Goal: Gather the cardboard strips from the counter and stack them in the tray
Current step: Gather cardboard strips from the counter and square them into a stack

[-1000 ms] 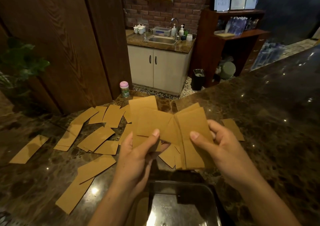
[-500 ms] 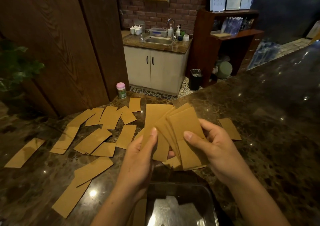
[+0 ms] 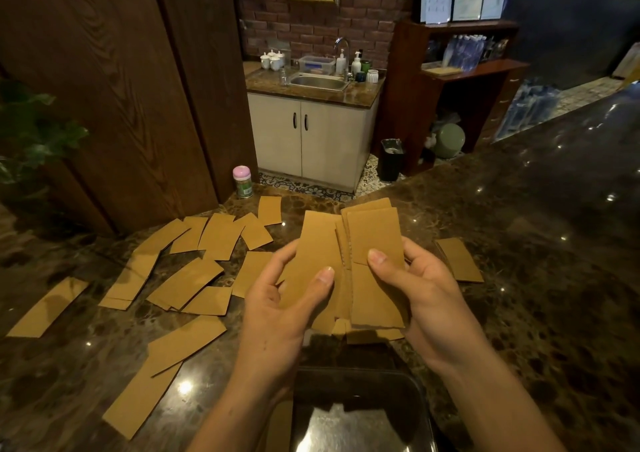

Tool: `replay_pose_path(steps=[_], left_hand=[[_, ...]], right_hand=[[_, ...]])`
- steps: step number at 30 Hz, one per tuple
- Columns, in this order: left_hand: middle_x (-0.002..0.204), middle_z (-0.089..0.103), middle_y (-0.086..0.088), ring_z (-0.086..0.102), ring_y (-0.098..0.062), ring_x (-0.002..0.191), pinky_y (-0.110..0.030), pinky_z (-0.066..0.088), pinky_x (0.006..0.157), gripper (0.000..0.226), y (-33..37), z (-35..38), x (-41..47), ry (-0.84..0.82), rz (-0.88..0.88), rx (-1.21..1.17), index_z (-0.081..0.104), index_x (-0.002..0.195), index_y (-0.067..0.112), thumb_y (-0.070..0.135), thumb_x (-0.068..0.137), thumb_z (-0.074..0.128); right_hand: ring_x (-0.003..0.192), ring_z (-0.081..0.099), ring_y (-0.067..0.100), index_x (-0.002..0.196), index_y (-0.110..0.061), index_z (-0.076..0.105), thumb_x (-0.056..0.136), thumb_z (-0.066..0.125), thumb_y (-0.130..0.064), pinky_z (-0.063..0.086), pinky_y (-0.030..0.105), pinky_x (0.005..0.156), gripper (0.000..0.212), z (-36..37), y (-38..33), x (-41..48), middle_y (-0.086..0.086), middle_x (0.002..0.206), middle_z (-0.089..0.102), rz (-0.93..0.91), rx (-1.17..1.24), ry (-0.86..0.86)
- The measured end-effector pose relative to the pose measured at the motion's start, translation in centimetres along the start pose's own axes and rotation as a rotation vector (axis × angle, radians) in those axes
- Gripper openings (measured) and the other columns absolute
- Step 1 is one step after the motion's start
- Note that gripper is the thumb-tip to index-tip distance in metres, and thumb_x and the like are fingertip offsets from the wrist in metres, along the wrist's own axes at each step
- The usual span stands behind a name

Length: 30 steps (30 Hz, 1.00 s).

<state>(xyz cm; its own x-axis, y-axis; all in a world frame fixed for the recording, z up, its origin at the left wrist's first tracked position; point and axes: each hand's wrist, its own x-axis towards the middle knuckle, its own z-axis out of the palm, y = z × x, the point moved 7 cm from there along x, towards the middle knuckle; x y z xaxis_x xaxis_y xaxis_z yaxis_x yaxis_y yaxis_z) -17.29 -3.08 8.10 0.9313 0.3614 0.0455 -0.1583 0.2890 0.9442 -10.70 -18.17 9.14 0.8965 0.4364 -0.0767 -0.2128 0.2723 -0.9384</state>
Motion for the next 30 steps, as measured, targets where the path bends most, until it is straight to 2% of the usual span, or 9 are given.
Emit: replay_pose_path(steps=[3, 7, 9, 11, 14, 18, 22, 27, 30], left_hand=[[0.116, 0.074, 0.013, 0.072, -0.011, 0.105, -0.027, 0.062, 0.078, 0.052, 0.7, -0.4, -0.1, 0.064, 0.115, 0.209, 0.059, 0.133, 0.036, 0.014, 0.087, 0.074], [0.119, 0.067, 0.03, 0.065, 0.003, 0.11, -0.019, 0.059, 0.081, 0.049, 1.3, -0.3, 0.1, 0.056, 0.212, 0.392, 0.052, 0.134, 0.046, 0.036, 0.088, 0.066], [0.119, 0.067, 0.03, 0.065, 0.006, 0.109, -0.017, 0.057, 0.081, 0.041, 0.7, 0.7, 0.0, -0.049, 0.083, 0.291, 0.054, 0.128, 0.049, 0.053, 0.087, 0.056], [0.116, 0.074, 0.017, 0.069, 0.001, 0.106, -0.018, 0.058, 0.078, 0.049, -0.6, 1.5, -0.5, -0.126, -0.126, 0.062, 0.061, 0.125, 0.038, 0.06, 0.082, 0.054], [0.11, 0.078, -0.003, 0.075, -0.015, 0.1, -0.034, 0.059, 0.08, 0.049, -1.8, 1.5, -0.9, -0.124, -0.312, -0.124, 0.063, 0.125, 0.021, 0.048, 0.084, 0.055], [0.096, 0.078, -0.008, 0.074, -0.025, 0.076, -0.036, 0.059, 0.059, 0.038, -1.7, 0.1, -0.5, -0.124, -0.313, -0.045, 0.061, 0.117, 0.01, 0.036, 0.089, 0.059], [0.099, 0.076, -0.007, 0.071, -0.024, 0.073, -0.029, 0.055, 0.048, 0.037, -1.0, -0.1, -0.2, -0.273, -0.226, 0.086, 0.06, 0.121, 0.015, 0.013, 0.086, 0.071], [0.09, 0.075, -0.012, 0.067, -0.02, 0.065, -0.024, 0.051, 0.048, 0.039, -0.2, -2.0, 1.0, -0.022, -0.116, 0.018, 0.065, 0.114, 0.007, 0.005, 0.077, 0.078], [0.082, 0.074, -0.008, 0.064, -0.021, 0.072, -0.028, 0.053, 0.061, 0.023, -0.3, -2.8, 1.5, 0.129, -0.059, -0.105, 0.067, 0.104, 0.009, 0.006, 0.082, 0.073]], right_hand=[[0.101, 0.078, 0.026, 0.125, -0.02, 0.064, 0.098, 0.064, -0.014, 0.067, 0.04, 0.079, 0.027, 0.2, -0.3, -0.3, 0.006, 0.11, 0.081, -0.068, -0.072, 0.082], [0.102, 0.078, 0.026, 0.127, -0.022, 0.063, 0.098, 0.064, -0.017, 0.066, 0.042, 0.078, 0.029, 1.0, -0.8, -0.7, 0.006, 0.113, 0.079, -0.13, -0.111, 0.075], [0.103, 0.077, 0.024, 0.127, -0.023, 0.063, 0.095, 0.065, -0.021, 0.066, 0.04, 0.079, 0.032, 1.5, -0.7, -0.8, 0.005, 0.115, 0.079, -0.121, -0.1, 0.017], [0.106, 0.077, 0.023, 0.128, -0.023, 0.063, 0.093, 0.065, -0.022, 0.065, 0.039, 0.082, 0.035, 2.3, -0.3, -0.7, 0.004, 0.116, 0.079, -0.094, -0.132, -0.053], [0.108, 0.076, 0.023, 0.13, -0.023, 0.062, 0.097, 0.064, -0.02, 0.064, 0.041, 0.085, 0.034, 2.3, 0.6, -0.4, 0.004, 0.118, 0.078, -0.054, -0.193, -0.093], [0.106, 0.075, 0.021, 0.127, -0.028, 0.064, 0.087, 0.07, -0.031, 0.064, 0.04, 0.082, 0.041, 0.6, -0.9, 0.4, -0.001, 0.117, 0.077, -0.079, -0.273, -0.07], [0.105, 0.076, 0.024, 0.128, -0.02, 0.063, 0.087, 0.068, -0.025, 0.064, 0.039, 0.087, 0.042, 0.4, -2.8, 1.5, 0.005, 0.115, 0.078, -0.03, -0.368, -0.2], [0.097, 0.078, 0.02, 0.128, -0.021, 0.062, 0.087, 0.069, -0.026, 0.064, 0.03, 0.074, 0.042, 0.0, -2.7, 1.3, 0.003, 0.111, 0.08, -0.069, -0.356, -0.105], [0.098, 0.078, 0.021, 0.128, -0.027, 0.06, 0.081, 0.071, -0.031, 0.065, 0.035, 0.075, 0.048, 0.0, -0.3, 0.4, 0.0, 0.112, 0.079, -0.002, -0.3, -0.091]])
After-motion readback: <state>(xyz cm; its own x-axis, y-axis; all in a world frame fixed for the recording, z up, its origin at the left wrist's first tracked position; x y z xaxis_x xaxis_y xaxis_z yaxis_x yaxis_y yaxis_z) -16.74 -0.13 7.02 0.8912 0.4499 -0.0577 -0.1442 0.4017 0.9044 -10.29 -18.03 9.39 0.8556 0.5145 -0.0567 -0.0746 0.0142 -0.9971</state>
